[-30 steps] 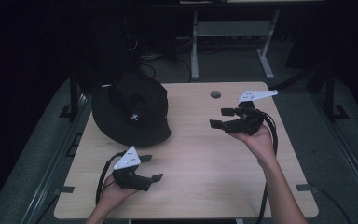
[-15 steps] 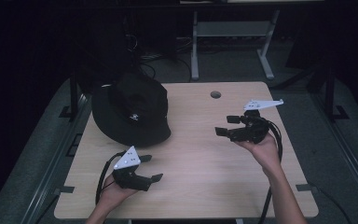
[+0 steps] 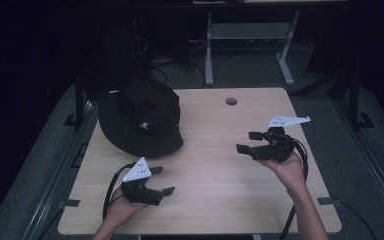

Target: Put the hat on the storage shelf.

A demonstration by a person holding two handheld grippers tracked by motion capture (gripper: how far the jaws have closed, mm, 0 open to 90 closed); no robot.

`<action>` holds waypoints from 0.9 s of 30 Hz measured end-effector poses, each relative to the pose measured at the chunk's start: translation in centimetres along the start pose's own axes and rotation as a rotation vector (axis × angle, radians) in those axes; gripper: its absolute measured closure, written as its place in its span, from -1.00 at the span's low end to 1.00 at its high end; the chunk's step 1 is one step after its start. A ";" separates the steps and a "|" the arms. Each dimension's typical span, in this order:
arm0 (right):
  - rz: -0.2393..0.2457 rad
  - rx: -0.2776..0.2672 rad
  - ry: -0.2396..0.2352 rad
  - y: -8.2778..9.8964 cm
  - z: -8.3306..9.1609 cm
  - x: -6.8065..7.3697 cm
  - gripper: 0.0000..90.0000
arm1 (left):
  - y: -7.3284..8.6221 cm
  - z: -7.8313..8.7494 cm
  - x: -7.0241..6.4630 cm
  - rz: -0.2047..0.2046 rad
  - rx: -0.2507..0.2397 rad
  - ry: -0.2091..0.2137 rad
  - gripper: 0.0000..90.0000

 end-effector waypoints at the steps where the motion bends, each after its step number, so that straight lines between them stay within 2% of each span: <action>1: -0.003 -0.001 0.000 0.2 0.1 0.0 -0.56 | 0.0 0.0 0.0 -0.001 0.001 0.000 -0.56; 9: -0.005 0.009 0.010 1.3 0.6 0.0 -0.57 | 0.0 0.1 0.0 -0.008 0.010 -0.001 -0.56; 15: -0.016 0.011 0.015 2.5 1.0 -0.1 -0.58 | 0.1 0.0 -0.2 0.003 0.013 0.001 -0.56; 27: -0.048 0.024 0.023 5.5 1.9 -0.2 -0.58 | 0.1 0.2 -0.4 0.011 0.008 0.005 -0.56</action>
Point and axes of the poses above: each handheld gripper's, and its own axes: z roughly backward along the jaws, y roughly out of its underside, x roughly to its left, the point moved 3 cm from there along -z, roughly forward along the jaws, and after that the axes turned 1 degree about -x, right-handed, at the moved point
